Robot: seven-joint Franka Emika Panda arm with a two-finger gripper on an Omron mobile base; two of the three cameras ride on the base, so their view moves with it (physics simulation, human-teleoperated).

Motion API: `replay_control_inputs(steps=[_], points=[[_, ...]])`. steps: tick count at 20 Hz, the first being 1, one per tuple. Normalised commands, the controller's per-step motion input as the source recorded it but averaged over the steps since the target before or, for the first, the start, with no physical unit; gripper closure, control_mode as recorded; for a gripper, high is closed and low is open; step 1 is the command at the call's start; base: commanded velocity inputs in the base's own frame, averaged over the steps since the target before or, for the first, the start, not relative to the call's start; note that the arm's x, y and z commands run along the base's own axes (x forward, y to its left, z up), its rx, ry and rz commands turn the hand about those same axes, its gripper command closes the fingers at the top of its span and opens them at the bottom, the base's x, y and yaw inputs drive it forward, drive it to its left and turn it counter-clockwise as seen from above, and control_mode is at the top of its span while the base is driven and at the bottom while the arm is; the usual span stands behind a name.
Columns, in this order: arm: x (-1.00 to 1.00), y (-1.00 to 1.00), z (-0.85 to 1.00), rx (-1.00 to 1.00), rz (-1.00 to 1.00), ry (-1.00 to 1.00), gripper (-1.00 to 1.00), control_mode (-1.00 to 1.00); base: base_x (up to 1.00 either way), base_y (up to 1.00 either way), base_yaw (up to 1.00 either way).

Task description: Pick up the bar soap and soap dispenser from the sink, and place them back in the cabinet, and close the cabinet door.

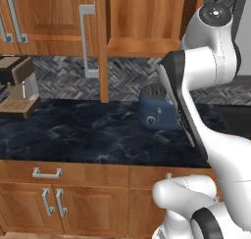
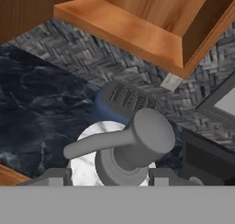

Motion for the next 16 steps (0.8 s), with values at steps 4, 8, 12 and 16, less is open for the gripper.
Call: replay_control_inputs(steps=[4,8,12,16], points=[[0.00,0.00,0.00,0.00,0.00,0.00,1.00,1.00,0.72,0.00,0.00],[0.00,0.00,0.00,0.00,0.00,0.00,1.00,1.00,0.61,0.00,0.00],[0.00,0.00,0.00,0.00,0.00,0.00,1.00,1.00,0.56,0.00,0.00],[0.00,0.00,0.00,0.00,0.00,0.00,1.00,1.00,0.60,0.00,0.00]])
